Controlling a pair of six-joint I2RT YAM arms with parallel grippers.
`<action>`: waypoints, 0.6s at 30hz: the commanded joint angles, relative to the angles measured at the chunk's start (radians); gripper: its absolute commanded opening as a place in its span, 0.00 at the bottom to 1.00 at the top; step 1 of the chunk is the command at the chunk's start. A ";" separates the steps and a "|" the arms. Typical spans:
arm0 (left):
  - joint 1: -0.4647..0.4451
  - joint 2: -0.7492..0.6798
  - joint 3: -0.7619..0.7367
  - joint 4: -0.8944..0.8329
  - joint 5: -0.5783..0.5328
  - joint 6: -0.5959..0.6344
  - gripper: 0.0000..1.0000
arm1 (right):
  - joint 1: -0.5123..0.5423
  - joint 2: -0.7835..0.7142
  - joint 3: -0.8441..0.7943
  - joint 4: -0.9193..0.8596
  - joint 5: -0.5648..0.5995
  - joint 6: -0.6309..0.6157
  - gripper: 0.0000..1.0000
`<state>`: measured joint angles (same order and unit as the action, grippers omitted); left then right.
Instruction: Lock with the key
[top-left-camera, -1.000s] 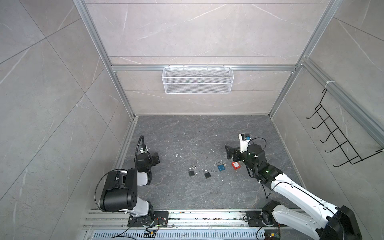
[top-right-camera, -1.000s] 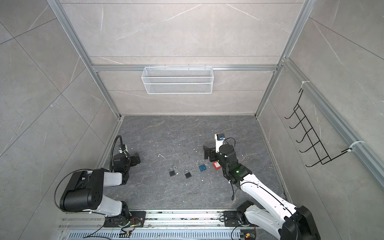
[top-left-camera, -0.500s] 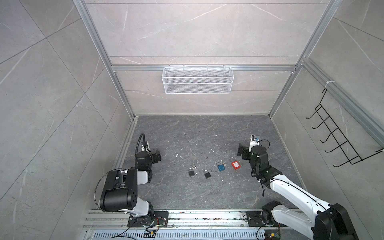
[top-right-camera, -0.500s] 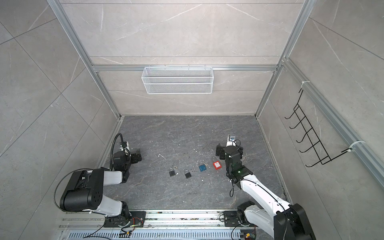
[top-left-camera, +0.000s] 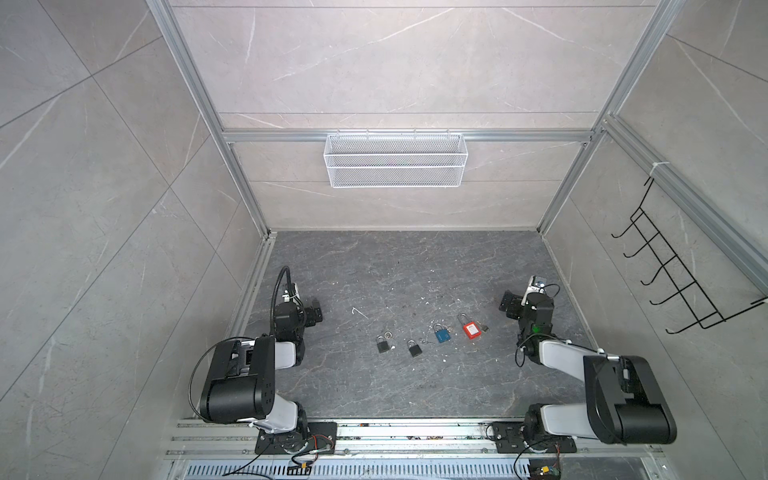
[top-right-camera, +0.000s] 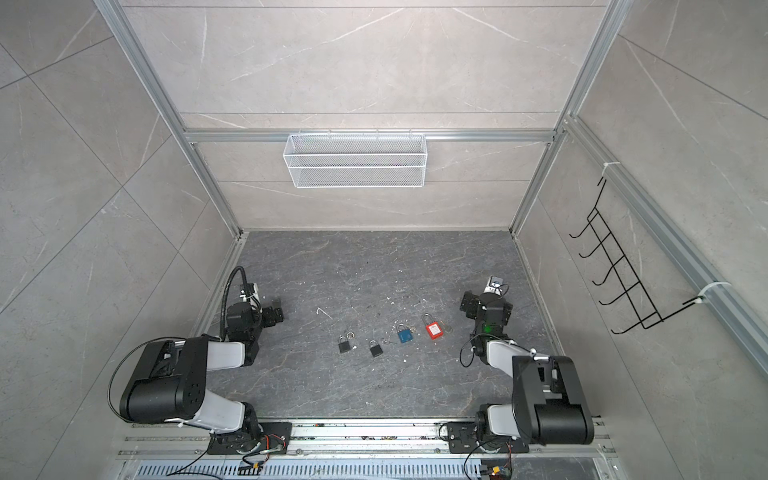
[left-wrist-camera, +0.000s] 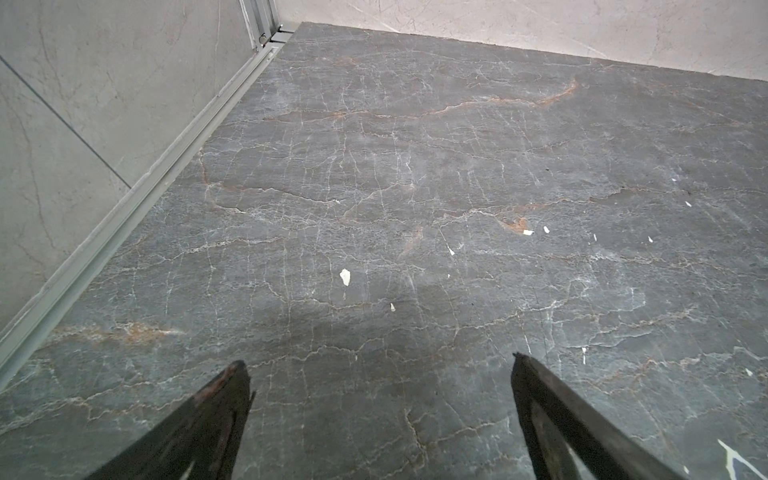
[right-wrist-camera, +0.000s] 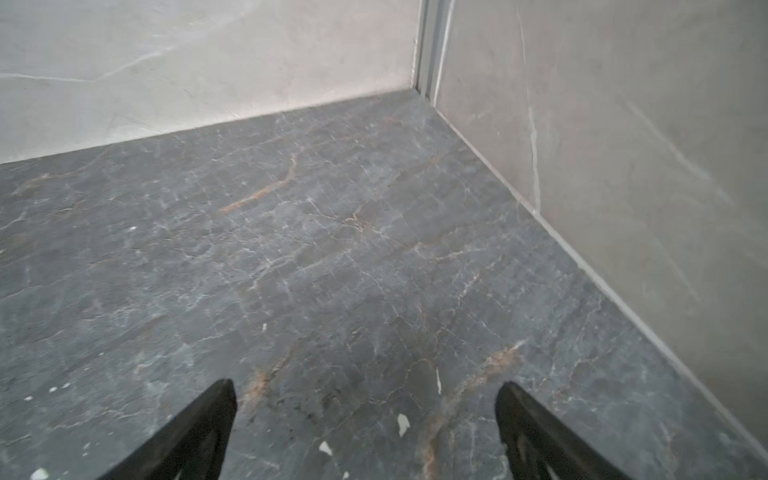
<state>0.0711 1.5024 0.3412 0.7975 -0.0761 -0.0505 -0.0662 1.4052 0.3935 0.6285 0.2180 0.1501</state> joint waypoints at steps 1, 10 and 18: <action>-0.008 -0.005 0.022 0.035 -0.002 0.024 1.00 | -0.010 0.018 0.006 0.110 -0.204 0.011 1.00; -0.011 -0.005 0.023 0.032 -0.006 0.025 1.00 | 0.097 0.127 -0.054 0.335 -0.250 -0.123 1.00; -0.017 -0.005 0.022 0.032 -0.013 0.029 1.00 | 0.130 0.124 -0.055 0.327 -0.151 -0.131 1.00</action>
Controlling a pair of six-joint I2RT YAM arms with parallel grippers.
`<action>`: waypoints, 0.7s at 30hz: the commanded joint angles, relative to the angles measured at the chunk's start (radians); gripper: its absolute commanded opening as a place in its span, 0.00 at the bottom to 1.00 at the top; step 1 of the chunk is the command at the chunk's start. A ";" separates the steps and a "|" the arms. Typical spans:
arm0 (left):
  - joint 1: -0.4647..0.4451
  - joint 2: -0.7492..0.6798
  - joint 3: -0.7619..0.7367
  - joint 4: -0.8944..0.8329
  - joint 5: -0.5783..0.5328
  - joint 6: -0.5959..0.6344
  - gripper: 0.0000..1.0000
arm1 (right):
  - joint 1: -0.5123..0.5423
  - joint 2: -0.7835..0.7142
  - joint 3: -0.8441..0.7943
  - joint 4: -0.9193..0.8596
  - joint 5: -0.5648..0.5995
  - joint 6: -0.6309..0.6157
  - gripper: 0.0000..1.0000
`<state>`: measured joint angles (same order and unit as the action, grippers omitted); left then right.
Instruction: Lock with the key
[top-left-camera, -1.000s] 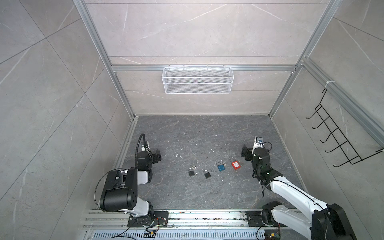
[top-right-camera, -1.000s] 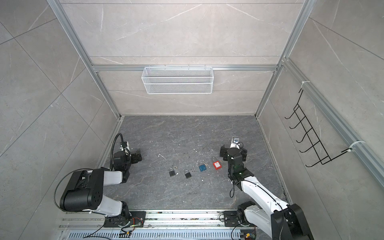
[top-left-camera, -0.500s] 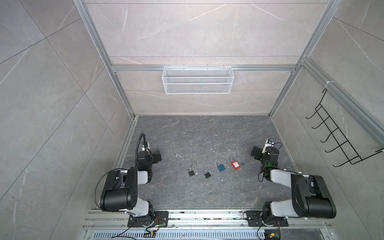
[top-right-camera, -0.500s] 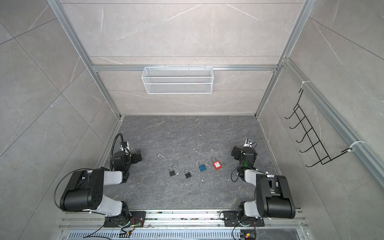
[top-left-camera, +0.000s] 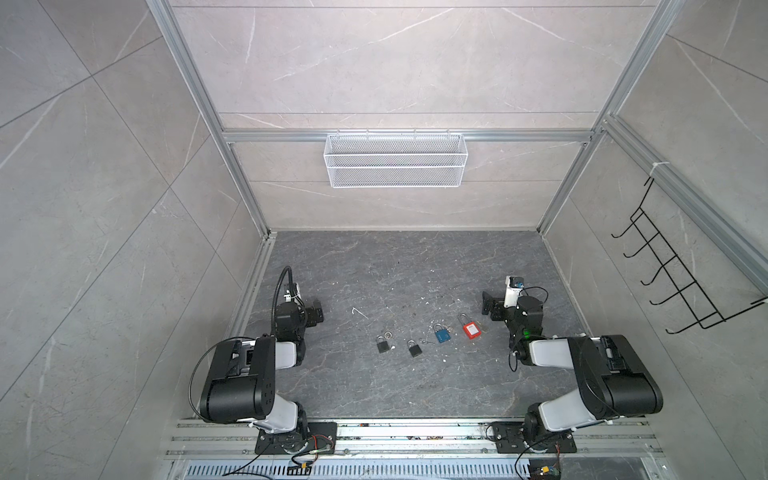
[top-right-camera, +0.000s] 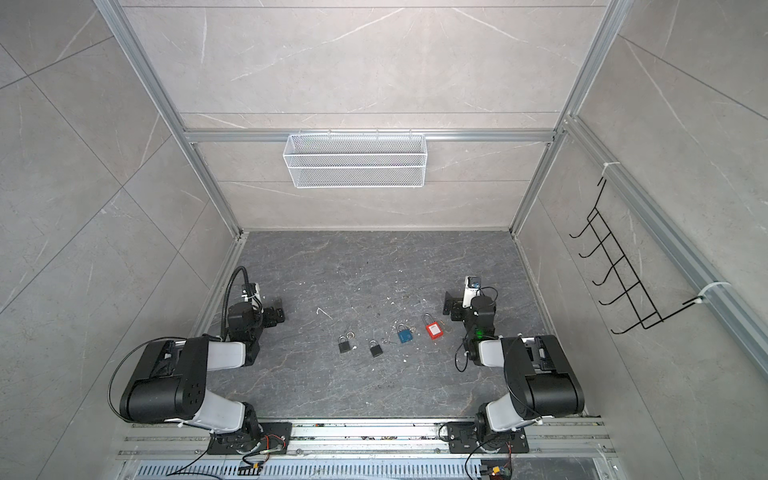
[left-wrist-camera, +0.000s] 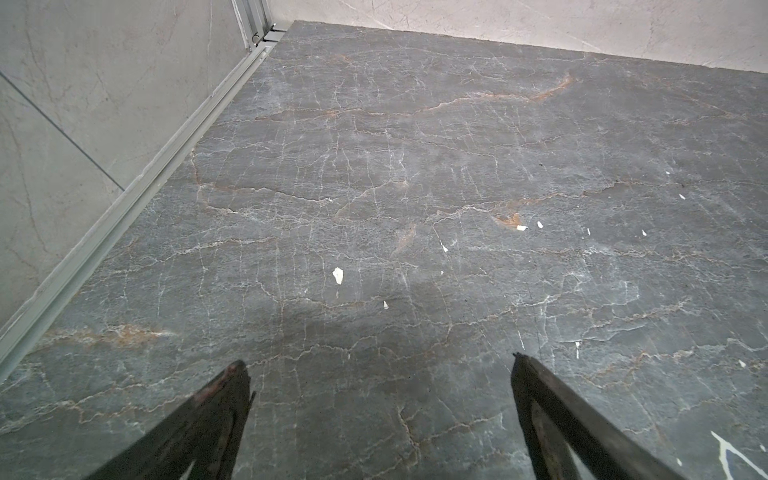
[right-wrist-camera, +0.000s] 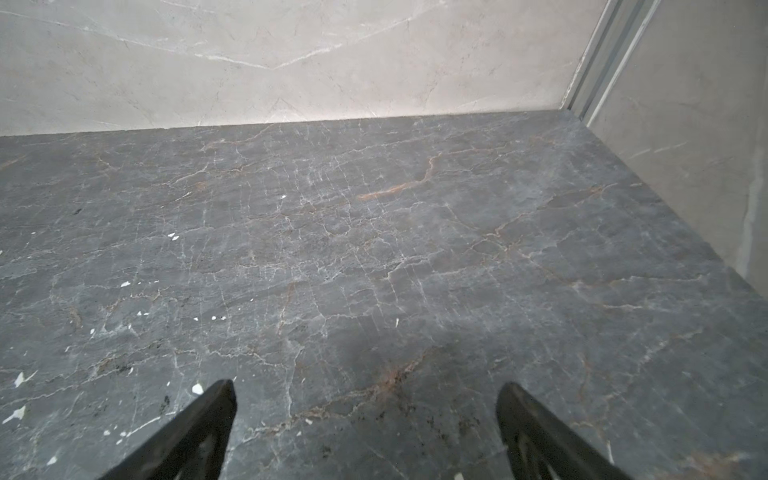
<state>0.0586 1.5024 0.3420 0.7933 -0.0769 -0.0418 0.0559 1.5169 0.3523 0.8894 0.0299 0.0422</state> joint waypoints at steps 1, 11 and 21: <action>-0.005 -0.005 0.022 0.037 -0.011 0.020 1.00 | 0.008 0.007 -0.013 0.054 0.036 -0.023 1.00; -0.005 -0.005 0.023 0.037 -0.013 0.021 1.00 | 0.005 0.011 -0.004 0.039 0.026 -0.020 1.00; -0.005 -0.005 0.023 0.035 -0.013 0.020 1.00 | -0.008 0.012 0.006 0.024 0.003 -0.017 1.00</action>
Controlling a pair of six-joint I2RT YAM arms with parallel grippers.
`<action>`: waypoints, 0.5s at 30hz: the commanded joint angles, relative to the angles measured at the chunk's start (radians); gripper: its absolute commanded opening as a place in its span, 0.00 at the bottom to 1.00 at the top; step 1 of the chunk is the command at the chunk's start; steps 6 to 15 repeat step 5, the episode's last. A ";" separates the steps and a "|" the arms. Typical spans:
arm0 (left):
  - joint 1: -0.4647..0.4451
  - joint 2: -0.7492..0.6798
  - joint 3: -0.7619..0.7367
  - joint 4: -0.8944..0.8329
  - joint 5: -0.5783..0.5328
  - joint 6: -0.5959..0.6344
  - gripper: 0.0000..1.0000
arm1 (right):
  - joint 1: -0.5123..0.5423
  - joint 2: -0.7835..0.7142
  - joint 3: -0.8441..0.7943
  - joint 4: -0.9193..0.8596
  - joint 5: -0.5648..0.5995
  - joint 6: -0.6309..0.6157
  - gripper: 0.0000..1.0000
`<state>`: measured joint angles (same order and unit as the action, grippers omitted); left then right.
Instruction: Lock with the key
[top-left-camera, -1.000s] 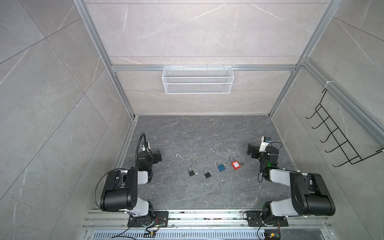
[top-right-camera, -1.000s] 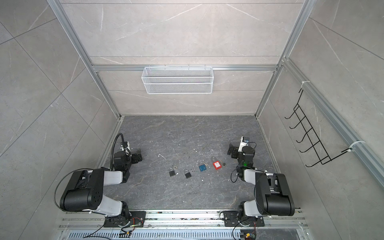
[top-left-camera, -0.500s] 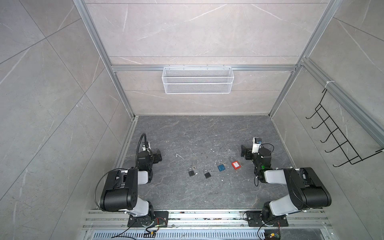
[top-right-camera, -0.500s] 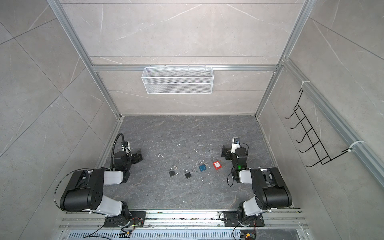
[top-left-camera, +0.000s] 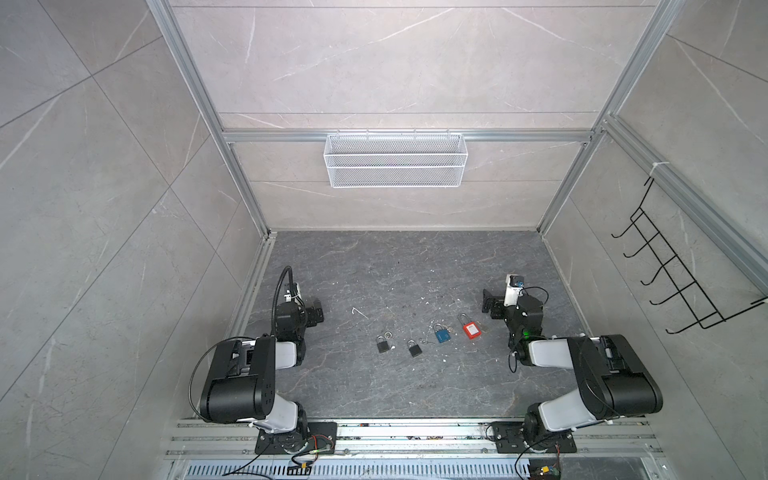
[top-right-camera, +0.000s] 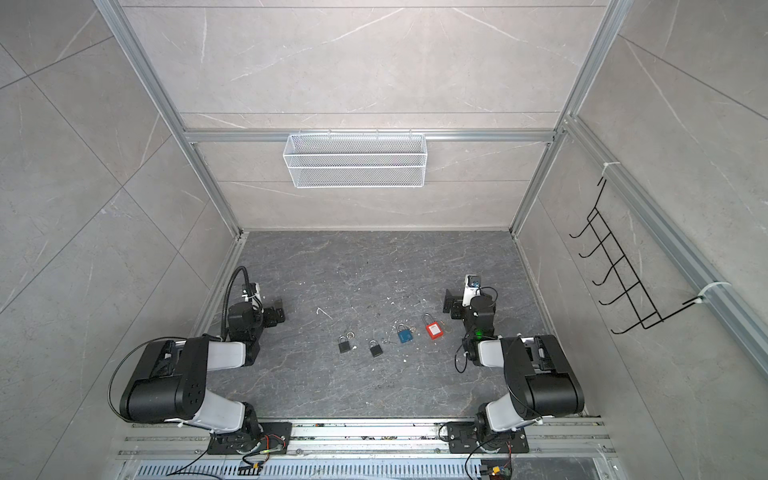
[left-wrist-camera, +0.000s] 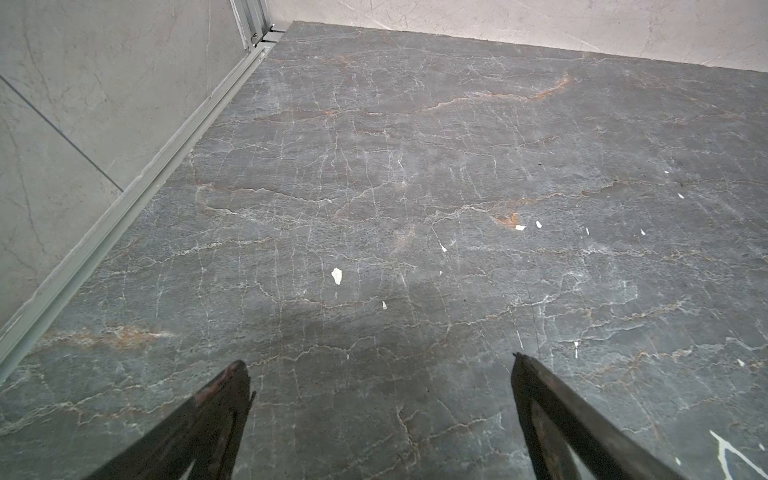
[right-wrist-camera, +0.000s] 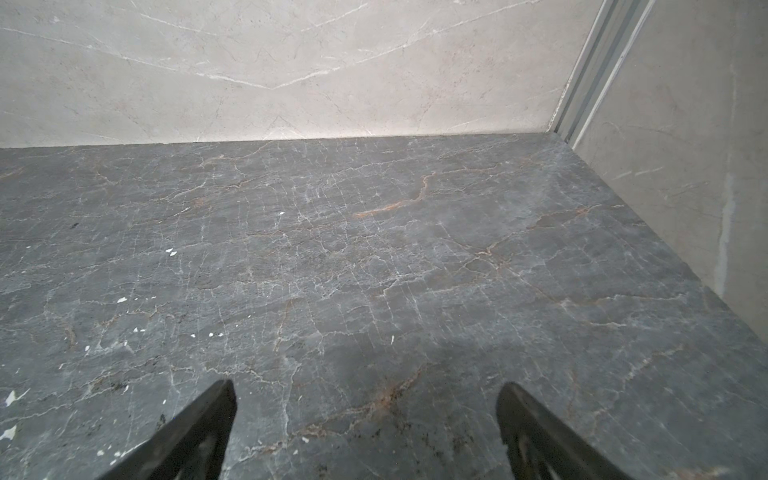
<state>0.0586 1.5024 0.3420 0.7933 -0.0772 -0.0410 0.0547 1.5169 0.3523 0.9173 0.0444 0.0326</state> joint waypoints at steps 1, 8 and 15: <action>-0.005 -0.005 0.024 0.035 -0.013 0.020 1.00 | -0.007 0.014 0.008 -0.004 -0.012 -0.007 1.00; -0.005 -0.005 0.024 0.034 -0.012 0.020 1.00 | -0.007 0.011 0.001 0.006 -0.011 -0.008 1.00; -0.005 -0.005 0.024 0.034 -0.012 0.020 1.00 | -0.007 0.011 0.001 0.006 -0.011 -0.008 1.00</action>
